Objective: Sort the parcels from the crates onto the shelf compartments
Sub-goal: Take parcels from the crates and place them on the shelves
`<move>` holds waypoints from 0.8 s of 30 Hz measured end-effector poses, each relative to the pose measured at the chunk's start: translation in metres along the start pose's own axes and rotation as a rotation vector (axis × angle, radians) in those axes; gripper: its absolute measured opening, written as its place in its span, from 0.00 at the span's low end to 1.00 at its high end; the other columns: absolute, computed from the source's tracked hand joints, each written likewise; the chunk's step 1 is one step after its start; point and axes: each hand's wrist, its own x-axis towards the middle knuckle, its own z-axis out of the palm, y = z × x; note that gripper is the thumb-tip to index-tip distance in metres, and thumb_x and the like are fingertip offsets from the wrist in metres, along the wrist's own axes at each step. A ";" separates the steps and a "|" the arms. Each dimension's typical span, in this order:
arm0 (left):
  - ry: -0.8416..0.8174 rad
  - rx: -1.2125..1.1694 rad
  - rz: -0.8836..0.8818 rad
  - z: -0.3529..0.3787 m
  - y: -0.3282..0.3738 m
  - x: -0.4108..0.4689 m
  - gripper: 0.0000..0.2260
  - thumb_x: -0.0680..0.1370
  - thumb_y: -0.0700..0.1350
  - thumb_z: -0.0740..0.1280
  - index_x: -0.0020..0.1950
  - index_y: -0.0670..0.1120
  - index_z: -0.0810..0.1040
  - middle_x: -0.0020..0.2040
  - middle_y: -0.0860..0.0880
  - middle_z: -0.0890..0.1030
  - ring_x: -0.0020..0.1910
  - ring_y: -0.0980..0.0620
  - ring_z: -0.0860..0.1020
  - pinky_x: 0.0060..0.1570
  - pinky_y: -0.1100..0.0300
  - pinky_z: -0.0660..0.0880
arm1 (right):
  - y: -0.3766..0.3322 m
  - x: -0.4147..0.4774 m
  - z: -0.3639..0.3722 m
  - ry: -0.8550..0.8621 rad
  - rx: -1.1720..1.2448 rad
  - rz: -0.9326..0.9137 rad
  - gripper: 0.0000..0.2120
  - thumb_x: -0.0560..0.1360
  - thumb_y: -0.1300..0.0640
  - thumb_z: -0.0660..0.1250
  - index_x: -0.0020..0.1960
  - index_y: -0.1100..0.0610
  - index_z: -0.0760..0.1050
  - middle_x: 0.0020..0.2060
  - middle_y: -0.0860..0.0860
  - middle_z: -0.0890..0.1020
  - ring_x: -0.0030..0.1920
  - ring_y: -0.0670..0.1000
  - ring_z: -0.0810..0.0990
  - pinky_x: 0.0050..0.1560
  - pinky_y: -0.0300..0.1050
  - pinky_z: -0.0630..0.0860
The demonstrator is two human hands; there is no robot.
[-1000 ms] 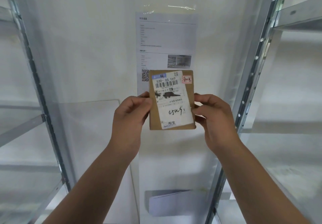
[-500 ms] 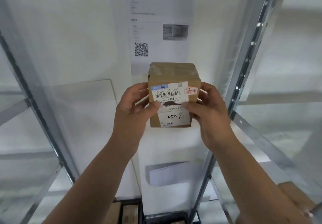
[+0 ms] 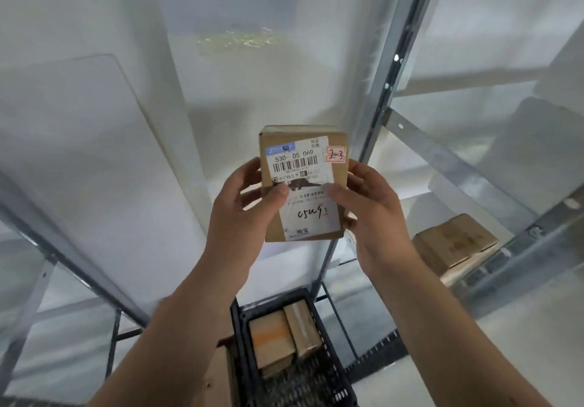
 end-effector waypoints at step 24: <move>-0.114 -0.035 -0.023 0.170 -0.007 -0.332 0.21 0.72 0.54 0.75 0.65 0.61 0.78 0.61 0.60 0.85 0.62 0.55 0.82 0.57 0.52 0.80 | -0.021 -0.306 -0.231 0.141 -0.050 -0.113 0.23 0.79 0.67 0.71 0.70 0.48 0.77 0.58 0.44 0.87 0.58 0.49 0.86 0.52 0.48 0.86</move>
